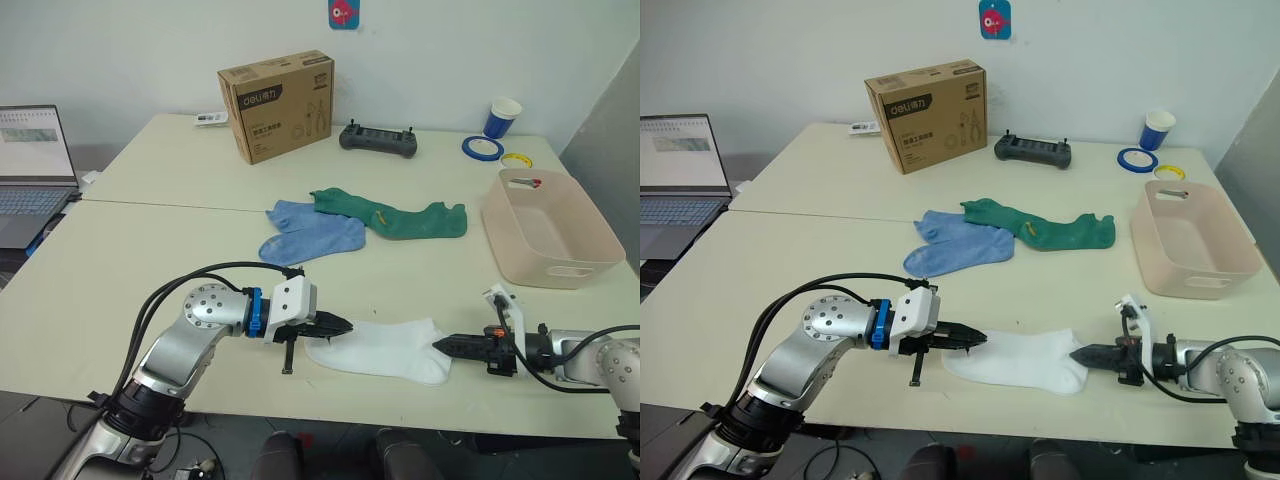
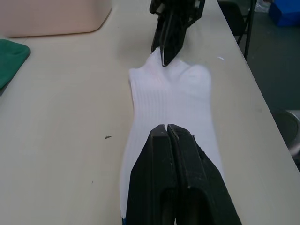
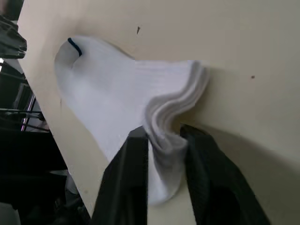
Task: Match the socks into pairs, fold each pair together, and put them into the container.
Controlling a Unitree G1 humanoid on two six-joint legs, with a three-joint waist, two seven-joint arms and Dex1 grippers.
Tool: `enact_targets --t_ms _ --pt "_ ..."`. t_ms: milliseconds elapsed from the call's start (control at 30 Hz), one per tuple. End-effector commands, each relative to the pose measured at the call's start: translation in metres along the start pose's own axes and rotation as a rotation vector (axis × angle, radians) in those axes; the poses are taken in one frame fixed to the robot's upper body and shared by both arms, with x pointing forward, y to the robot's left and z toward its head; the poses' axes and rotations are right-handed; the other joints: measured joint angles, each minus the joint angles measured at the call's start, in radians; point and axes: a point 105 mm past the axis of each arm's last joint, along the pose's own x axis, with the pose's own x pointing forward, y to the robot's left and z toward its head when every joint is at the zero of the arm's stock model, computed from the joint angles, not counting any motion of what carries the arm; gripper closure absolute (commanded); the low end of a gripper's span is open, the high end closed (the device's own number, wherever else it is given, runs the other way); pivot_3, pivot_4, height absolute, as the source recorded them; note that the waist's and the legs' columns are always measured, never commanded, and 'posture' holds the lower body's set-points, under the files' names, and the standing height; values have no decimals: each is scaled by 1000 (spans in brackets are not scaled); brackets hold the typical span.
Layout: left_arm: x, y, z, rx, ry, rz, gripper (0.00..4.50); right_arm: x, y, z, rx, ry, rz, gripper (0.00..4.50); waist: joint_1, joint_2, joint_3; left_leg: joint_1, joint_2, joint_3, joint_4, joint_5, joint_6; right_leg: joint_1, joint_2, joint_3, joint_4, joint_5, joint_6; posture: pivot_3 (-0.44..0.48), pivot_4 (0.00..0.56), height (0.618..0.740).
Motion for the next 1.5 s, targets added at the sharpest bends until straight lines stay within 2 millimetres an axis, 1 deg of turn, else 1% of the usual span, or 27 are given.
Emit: enact_targets --t_ms 33,133,300,367,433,567,600,667,700,767,867,900,1000,1133,1300,1400,1500 --pt "15 -1 4 -15 -18 -37 4500 -8 2 10 -28 0 28 4459 0 0 0 0 0 0 0 0 0 0 0 0 0 0 0 0 150 740" --pt "25 -1 -9 -10 32 -69 4500 -11 -6 18 -41 3 17 4459 0 0 0 0 0 0 0 0 0 0 0 0 0 0 0 0 150 740" --pt "29 4 -14 -8 78 -82 4500 -13 -10 24 -59 18 29 4459 -2 0 0 0 0 -1 0 0 0 0 0 0 0 0 0 0 150 740" --pt "29 8 -25 0 151 -76 4500 -12 -10 25 -65 23 29 4459 -2 0 0 0 0 0 0 0 0 0 0 0 0 0 0 0 150 740" --pt "29 8 -36 -5 209 -83 4500 -11 -7 25 -63 29 50 4459 -2 0 0 0 0 0 0 0 0 0 0 0 0 0 0 0 150 740" --pt "31 -3 -50 -53 266 -141 4500 -9 3 30 -51 17 103 4459 -2 0 0 0 0 0 0 0 0 -1 0 0 0 0 0 0 150 740" --pt "30 -7 -58 -49 300 -155 4500 -9 9 33 -47 9 133 4459 -2 0 0 0 0 -1 0 0 0 -1 0 0 0 0 0 0 150 740" --pt "30 -7 -67 -49 339 -139 4500 -8 23 36 -53 18 199 4459 -2 1 -1 0 0 0 0 0 0 0 0 0 0 0 0 0 150 740" --pt "32 -4 -68 -57 337 -119 4500 -5 32 39 -53 17 237 4459 -2 2 -2 0 0 -1 0 0 0 0 0 0 0 0 0 0 150 740" --pt "33 -2 -67 -59 329 -104 4500 0 43 42 -56 14 272 4459 -2 4 -3 0 0 -1 0 0 0 0 0 0 0 0 0 0 150 740" --pt "34 -2 -66 -57 323 -104 4500 14 57 50 -60 -9 315 4459 -1 5 -6 0 0 -1 0 0 0 1 0 0 0 0 0 0 150 740" --pt "34 -3 -66 -53 319 -107 4500 24 59 52 -58 -15 320 4459 -1 5 -6 0 0 -1 0 0 0 1 0 0 0 0 0 0 150 740" --pt "34 0 -64 -41 309 -97 4500 46 65 50 -43 -11 330 4459 -1 6 -7 0 0 -1 0 0 0 1 0 0 0 0 0 0 150 740" --pt "33 5 -63 -36 306 -80 4500 68 72 41 -26 20 351 4459 -1 6 -7 0 0 -1 0 0 0 1 0 0 0 0 0 0 150 740" --pt "30 8 -63 -33 312 -66 4500 85 74 34 -21 52 349 4459 -1 7 -8 0 0 -1 0 0 0 0 0 0 0 0 0 0 150 740" --pt "29 8 -64 -34 312 -65 4500 89 77 41 -15 13 370 4459 -1 7 -8 0 0 -1 0 0 0 0 0 0 0 0 0 0 150 740" --pt "29 9 -64 -32 312 -61 4500 86 80 47 12 -17 400 3698 -2 8 -8 0 0 -1 0 0 0 0 0 0 0 0 0 0 150 740"
